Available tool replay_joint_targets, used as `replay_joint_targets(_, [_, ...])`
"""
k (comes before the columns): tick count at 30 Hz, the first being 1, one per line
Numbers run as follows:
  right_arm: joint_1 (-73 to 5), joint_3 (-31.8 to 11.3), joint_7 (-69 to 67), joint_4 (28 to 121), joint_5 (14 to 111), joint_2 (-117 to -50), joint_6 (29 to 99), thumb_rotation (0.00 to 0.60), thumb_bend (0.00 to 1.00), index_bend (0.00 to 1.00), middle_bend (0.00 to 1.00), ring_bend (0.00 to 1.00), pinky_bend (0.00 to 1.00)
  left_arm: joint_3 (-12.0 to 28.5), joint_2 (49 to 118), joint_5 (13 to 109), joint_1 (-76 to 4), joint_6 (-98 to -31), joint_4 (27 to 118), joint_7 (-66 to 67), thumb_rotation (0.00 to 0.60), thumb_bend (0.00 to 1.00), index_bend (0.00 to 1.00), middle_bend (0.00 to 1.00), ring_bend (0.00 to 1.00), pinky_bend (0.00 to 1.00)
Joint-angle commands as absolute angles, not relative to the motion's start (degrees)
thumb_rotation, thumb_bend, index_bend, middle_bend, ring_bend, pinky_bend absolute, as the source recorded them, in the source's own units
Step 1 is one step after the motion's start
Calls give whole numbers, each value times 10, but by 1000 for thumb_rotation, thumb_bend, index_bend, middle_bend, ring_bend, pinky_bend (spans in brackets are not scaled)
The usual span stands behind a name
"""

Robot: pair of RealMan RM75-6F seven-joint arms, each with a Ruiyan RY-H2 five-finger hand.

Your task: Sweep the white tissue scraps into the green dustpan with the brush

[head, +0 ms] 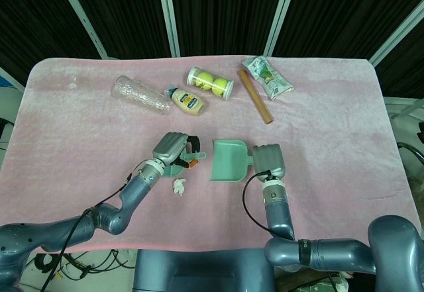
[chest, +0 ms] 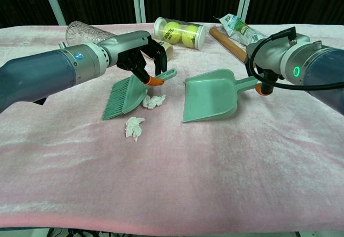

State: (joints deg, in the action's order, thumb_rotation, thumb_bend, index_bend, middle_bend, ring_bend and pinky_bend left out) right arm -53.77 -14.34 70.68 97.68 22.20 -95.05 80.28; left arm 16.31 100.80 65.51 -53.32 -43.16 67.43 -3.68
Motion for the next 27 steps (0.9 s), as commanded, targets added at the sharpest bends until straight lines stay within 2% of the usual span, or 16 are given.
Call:
replay_joint_targets(1, [-538,-142,707,977,221,-950,804,600,487,609,579,706,828,162,1008,657,-534,-432,673,-38,600,361,620,624,889,1000])
replay_joint_targets(27, [-542,-135,709,974,215,-955,808,600,486,608,578,706,827,167,1017,670,-541,-438,661,-72,600,361,621,625,889,1000])
